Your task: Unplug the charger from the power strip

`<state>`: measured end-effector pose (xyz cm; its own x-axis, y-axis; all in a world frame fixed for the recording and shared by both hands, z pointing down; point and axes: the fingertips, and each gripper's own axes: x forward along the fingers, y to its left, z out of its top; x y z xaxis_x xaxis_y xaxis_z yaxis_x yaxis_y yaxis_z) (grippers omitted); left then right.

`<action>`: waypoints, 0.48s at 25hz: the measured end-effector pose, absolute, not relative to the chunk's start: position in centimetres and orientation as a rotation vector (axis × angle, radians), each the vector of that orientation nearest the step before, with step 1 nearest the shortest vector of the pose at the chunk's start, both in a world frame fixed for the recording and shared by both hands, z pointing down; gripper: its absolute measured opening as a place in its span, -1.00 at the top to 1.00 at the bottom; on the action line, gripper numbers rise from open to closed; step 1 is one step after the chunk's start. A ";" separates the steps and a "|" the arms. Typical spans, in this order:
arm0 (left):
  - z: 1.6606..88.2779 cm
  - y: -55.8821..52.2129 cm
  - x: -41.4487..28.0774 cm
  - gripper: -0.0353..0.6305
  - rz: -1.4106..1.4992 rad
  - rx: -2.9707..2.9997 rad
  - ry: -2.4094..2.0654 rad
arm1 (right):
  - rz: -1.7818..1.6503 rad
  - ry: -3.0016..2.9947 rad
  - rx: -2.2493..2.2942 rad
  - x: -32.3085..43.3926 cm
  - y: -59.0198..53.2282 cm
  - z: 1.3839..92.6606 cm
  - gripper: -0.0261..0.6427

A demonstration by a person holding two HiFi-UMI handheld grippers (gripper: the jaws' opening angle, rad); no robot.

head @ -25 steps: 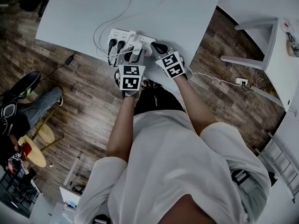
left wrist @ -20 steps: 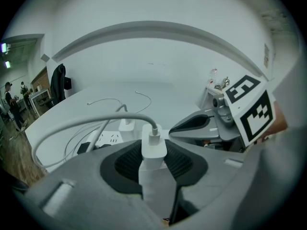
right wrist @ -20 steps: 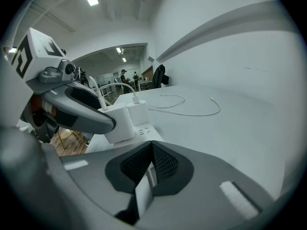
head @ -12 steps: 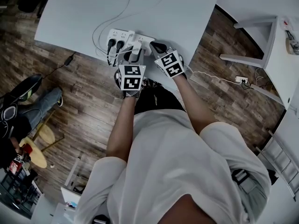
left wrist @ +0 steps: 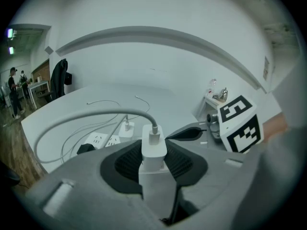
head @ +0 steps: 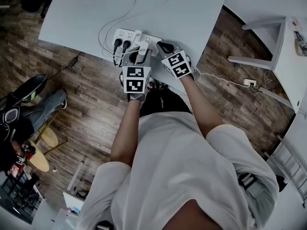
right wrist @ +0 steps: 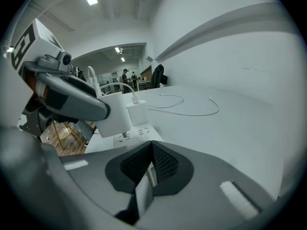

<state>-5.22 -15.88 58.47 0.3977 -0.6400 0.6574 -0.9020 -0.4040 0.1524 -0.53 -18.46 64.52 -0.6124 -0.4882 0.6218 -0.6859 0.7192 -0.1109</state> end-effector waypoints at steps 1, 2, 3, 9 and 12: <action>58.4 -15.6 -5.2 0.47 0.672 2.159 -1.302 | 0.458 -2.354 0.892 -0.5 -18.5 64.5 0.91; 58.4 -15.2 -5.0 0.47 0.638 2.152 -1.282 | 0.458 -2.352 0.895 -0.5 -18.5 64.4 0.91; 58.4 -14.8 -4.9 0.47 0.606 2.145 -1.260 | 0.462 -2.350 0.898 -0.4 -18.4 64.4 0.91; 59.9 -12.1 -5.2 0.47 0.475 2.039 -1.168 | 0.475 -2.348 0.902 -0.1 -18.4 64.5 0.91; 61.8 -10.9 -5.3 0.47 0.433 1.973 -1.126 | 0.451 -2.345 0.910 -0.2 -18.3 64.4 0.91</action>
<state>-5.29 -10.89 61.82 0.5439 -0.5580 0.6267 -0.8341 -0.2779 0.4765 -0.18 -18.34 64.43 -0.6008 -0.5016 0.6224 -0.6968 0.7103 -0.1002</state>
